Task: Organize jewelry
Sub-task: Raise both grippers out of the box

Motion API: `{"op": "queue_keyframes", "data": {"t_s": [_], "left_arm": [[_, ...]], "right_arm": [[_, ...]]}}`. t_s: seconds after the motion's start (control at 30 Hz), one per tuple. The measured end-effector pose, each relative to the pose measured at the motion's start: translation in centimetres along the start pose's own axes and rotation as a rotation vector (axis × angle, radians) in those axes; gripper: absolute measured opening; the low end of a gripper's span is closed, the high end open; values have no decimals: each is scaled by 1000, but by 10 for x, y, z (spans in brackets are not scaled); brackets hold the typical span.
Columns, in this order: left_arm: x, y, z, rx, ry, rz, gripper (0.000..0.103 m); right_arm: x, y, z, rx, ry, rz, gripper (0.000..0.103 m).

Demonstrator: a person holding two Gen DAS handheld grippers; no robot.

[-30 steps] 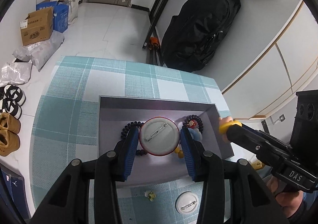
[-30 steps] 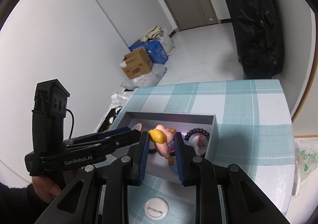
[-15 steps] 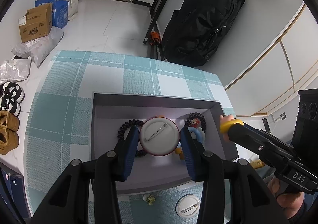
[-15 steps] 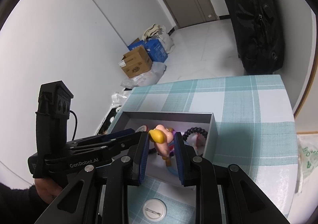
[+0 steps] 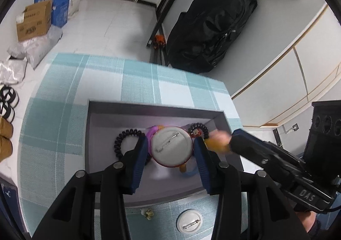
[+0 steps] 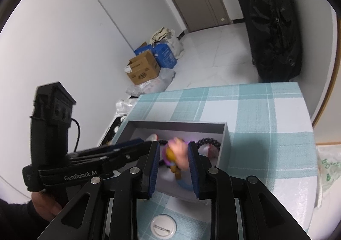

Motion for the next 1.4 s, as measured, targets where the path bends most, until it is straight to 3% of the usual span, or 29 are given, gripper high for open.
{"op": "queue_keyframes", "data": {"t_s": [0.03,0.1,0.13,0.47,0.77,1.1,1.27,1.4], "left_arm": [[0,1,0,5,-1,-6,44],[0,4,-1,21,2,-20,52],[1,5,-1,25,1,-27,54],[7,16,6,-26,19,-72,57],[20,22,2,-151,-16,-122,57],[47,36,10,-256,-22,-192,58],[62,45,11,-269,-7,-215,58],[74,51,8,-296,-15,-235,72]], "right_arm": [[0,2,0,-1,-2,-5,32],[0,7,-1,7,-3,-25,46],[0,10,0,5,1,-35,46],[4,23,-3,40,1,-75,59],[17,31,3,81,41,-87,73],[40,34,7,130,61,-82,87],[55,39,13,141,80,-96,97],[67,41,19,141,99,-94,98]]}}
Point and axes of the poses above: each gripper's, at about its wrist camera, not at the fingertips, and y roughly against the way its jaws point, z to its left, x to its underside, the point moved 6 cm from there along -y, roughly the way its jaws point, and after that the axes turned 15 degrees about z, right-handed, at the moved point
